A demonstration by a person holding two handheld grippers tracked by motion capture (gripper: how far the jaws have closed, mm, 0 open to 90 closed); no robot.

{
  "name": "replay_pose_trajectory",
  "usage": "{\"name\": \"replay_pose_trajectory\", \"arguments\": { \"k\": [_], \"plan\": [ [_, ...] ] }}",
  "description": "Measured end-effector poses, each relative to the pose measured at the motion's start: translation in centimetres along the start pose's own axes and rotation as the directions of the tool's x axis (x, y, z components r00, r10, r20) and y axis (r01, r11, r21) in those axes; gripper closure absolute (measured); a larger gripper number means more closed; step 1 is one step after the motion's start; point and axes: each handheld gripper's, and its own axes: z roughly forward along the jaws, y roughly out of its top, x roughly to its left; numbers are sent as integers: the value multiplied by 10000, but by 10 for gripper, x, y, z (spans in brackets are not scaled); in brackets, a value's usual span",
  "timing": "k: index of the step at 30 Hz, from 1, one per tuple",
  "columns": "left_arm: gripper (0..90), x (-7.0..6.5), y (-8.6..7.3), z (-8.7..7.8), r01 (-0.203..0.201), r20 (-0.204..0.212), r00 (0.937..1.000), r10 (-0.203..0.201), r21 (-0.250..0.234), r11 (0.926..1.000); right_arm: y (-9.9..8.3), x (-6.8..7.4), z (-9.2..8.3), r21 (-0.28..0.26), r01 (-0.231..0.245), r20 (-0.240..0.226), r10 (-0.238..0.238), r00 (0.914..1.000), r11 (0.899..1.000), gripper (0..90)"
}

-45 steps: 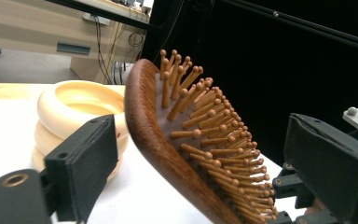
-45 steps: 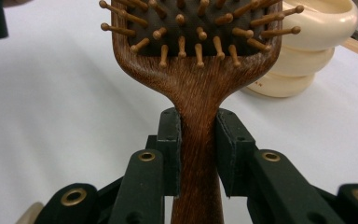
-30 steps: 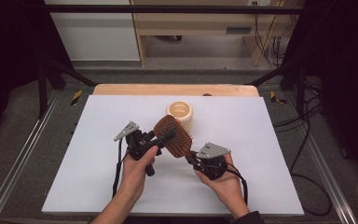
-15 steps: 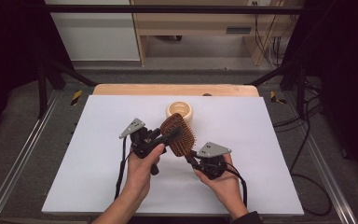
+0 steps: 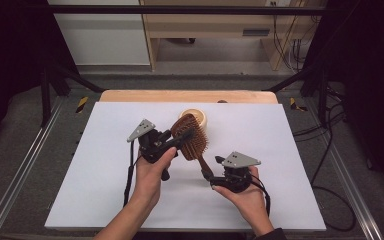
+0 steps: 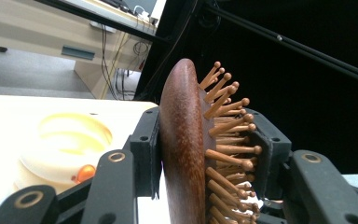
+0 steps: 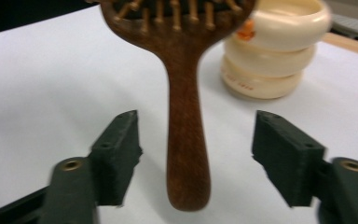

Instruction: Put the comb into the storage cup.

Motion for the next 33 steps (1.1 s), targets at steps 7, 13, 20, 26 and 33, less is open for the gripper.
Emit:
{"name": "replay_pose_trajectory", "arguments": {
  "k": [7, 13, 20, 26, 33],
  "plan": [
    [526, -2, 15, -2, -392, -197, 9991, 388, -238, 9989, -1, -7, -10, -363, -183, 1071, 221, 9940, 9992, 136],
    [526, -5, 28, 1, -520, -331, 9982, 508, -386, 9979, -5, -17, -15, -537, -64, 1788, 159, 9838, 9985, 83],
    [526, -9, 46, 5, -780, -511, 9958, 755, -501, 9957, -15, -28, -25, -277, -481, 2646, 537, 9629, 9985, 121],
    [526, -16, 63, 15, -1009, -559, 9936, 976, -588, 9932, -26, -38, -30, -562, -328, 3083, 486, 9501, 9979, 102],
    [526, -22, 85, 27, -1470, -691, 9873, 1427, -609, 9873, -31, -46, -35, -888, -262, 3157, 531, 9474, 9957, 72]
  ]
}}
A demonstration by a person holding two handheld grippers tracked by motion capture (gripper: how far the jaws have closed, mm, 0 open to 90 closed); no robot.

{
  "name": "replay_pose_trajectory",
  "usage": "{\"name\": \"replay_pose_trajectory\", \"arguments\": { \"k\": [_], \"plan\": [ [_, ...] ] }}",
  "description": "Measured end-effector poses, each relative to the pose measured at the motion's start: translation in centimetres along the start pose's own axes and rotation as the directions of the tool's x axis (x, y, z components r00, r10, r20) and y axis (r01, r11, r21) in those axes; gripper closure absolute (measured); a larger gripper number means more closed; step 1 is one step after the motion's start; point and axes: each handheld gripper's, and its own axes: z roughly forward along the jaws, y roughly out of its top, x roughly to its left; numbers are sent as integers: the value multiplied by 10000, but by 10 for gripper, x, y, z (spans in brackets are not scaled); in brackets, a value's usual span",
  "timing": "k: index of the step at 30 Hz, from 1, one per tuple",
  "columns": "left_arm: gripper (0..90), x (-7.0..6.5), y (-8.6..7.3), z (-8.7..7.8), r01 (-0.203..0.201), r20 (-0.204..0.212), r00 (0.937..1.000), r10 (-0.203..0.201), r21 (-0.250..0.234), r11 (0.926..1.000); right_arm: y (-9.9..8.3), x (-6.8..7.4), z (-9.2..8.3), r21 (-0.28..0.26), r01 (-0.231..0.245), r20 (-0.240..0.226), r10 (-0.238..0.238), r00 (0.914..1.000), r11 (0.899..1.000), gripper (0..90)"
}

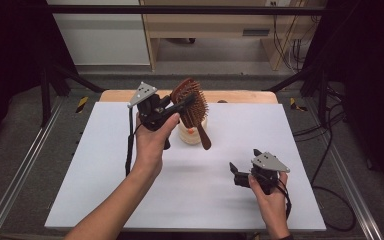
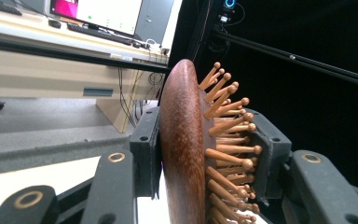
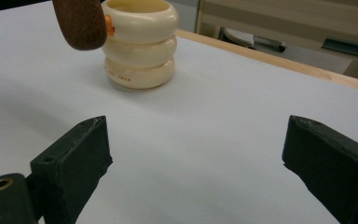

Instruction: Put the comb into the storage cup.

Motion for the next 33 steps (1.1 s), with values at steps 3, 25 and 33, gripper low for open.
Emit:
{"name": "replay_pose_trajectory", "arguments": {
  "k": [3, 25, 33],
  "plan": [
    [525, 0, 9, 5, -203, -15, 9998, 203, -104, 9997, 0, -2, 0, -132, -190, 30, 191, 9998, 9997, 60],
    [524, 17, 46, 44, -561, -519, 9972, 531, -581, 9967, -3, -7, 2, -18, -756, 100, 756, 9971, 9971, 43],
    [524, 28, 44, 50, -478, -883, 9952, 422, -626, 9969, -3, -6, 2, -8, -737, 51, 737, 9973, 9973, 41]
  ]
}}
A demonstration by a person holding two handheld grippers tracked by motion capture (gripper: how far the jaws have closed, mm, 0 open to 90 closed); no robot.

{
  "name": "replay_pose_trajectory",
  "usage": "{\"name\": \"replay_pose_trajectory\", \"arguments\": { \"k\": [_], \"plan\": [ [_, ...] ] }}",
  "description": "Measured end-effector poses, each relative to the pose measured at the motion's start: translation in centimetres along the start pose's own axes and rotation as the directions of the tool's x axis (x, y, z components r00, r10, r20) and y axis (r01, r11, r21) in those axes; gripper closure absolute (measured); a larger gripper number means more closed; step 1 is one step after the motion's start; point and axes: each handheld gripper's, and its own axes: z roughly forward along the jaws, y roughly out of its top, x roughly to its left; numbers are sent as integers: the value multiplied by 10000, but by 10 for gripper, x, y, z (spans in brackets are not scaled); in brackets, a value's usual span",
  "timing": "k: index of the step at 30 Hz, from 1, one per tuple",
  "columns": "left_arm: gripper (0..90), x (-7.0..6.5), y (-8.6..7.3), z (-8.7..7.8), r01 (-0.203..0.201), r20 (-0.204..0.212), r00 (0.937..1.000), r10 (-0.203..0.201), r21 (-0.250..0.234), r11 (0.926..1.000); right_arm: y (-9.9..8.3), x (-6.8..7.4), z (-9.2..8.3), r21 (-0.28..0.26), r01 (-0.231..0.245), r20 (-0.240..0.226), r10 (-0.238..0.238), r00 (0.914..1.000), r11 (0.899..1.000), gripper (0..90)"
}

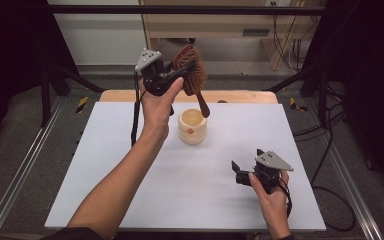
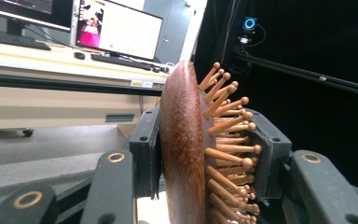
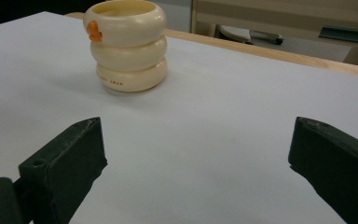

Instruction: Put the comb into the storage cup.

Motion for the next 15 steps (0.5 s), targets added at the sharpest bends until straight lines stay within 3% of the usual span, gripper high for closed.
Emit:
{"name": "replay_pose_trajectory", "arguments": {
  "k": [15],
  "plan": [
    [524, 15, 2, 1, -54, -478, 9988, 51, -53, 10000, -1, 3, 1, 46, -106, -61, 106, 9999, 9999, 39]
  ]
}}
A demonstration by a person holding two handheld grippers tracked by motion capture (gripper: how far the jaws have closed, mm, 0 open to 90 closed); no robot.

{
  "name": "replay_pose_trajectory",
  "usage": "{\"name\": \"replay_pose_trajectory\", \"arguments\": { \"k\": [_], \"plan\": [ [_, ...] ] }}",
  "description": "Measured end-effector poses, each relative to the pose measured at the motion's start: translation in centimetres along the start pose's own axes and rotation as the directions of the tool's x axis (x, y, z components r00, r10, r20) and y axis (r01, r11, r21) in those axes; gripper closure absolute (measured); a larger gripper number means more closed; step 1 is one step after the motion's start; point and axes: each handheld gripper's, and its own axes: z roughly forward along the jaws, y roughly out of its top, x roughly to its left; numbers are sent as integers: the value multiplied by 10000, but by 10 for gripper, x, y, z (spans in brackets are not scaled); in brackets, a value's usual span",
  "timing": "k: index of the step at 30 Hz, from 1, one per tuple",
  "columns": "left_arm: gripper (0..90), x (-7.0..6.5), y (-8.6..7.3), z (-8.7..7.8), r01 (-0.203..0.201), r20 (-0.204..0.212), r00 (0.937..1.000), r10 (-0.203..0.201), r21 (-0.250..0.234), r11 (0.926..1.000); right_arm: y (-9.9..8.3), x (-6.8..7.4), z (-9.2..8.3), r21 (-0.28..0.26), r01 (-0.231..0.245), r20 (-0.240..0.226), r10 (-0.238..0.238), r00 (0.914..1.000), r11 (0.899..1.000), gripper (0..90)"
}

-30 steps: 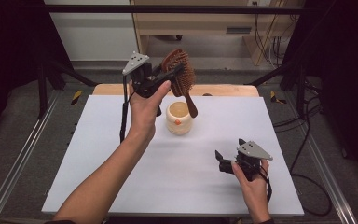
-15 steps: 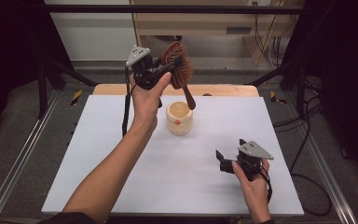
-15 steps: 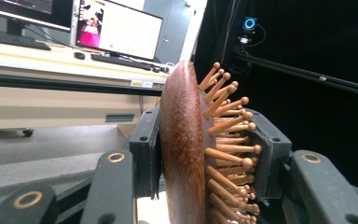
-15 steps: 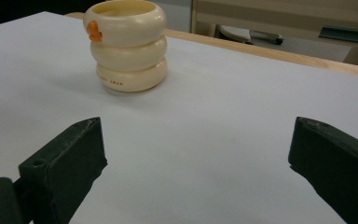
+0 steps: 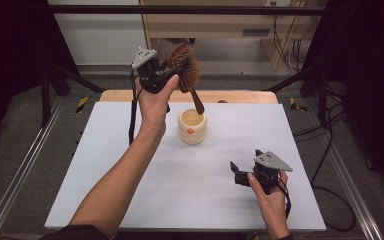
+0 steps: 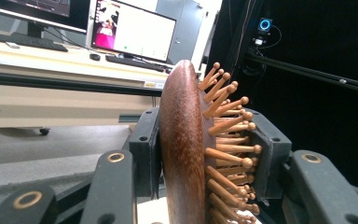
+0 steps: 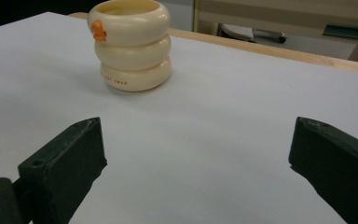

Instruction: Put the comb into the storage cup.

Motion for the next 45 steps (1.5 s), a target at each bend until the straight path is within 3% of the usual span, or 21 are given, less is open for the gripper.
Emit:
{"name": "replay_pose_trajectory", "arguments": {
  "k": [7, 11, 31, 40, 45],
  "plan": [
    [524, 7, 0, 1, 39, -269, 9996, -39, 21, 10000, 0, 0, 0, 13, 19, -68, -19, 10000, 10000, 38],
    [523, 8, -2, 4, -138, -427, 9990, 147, 193, 9997, 0, 0, 0, -1, 12, -61, -12, 10000, 10000, 39],
    [523, 8, -9, 12, -270, -561, 9980, 290, 360, 9990, 0, 0, -1, -115, -97, -222, 94, 9997, 9999, 36],
    [523, 9, -13, 14, -644, -781, 9947, 673, 389, 9972, 0, 0, 0, -89, -97, -249, 95, 9996, 9999, 36],
    [523, 9, -16, 16, -567, -796, 9950, 602, 457, 9973, 0, -1, 0, -80, -76, -237, 74, 9997, 9999, 35]
  ]
}}
